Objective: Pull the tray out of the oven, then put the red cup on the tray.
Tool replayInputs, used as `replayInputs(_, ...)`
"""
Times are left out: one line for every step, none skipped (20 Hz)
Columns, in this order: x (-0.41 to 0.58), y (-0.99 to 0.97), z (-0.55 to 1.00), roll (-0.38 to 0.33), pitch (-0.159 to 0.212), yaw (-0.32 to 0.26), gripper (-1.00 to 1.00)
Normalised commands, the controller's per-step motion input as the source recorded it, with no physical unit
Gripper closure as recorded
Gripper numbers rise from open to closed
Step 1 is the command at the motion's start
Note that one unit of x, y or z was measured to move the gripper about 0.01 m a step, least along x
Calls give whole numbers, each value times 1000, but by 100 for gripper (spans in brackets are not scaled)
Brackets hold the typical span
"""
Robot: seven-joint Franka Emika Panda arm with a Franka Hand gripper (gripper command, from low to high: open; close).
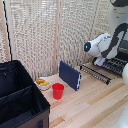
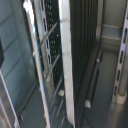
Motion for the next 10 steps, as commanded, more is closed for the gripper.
replayInputs(0,-6,-43,-26,0,0,-100)
replayInputs(-11,74,-60,-118,0,0,-100)
replayInputs(-17,269,-43,-198,0,-8,-100)
replayInputs(-6,434,-31,-241,0,-2,-100)
replayInputs(-14,457,-23,-234,0,-6,-100)
replayInputs(-3,446,-17,-199,0,-18,-100)
replayInputs(0,257,-23,-100,0,-39,-100)
replayInputs(0,83,0,-8,0,-40,-100)
replayInputs(0,-14,0,45,0,-30,-100)
replayInputs(3,-226,0,133,10,-43,-100)
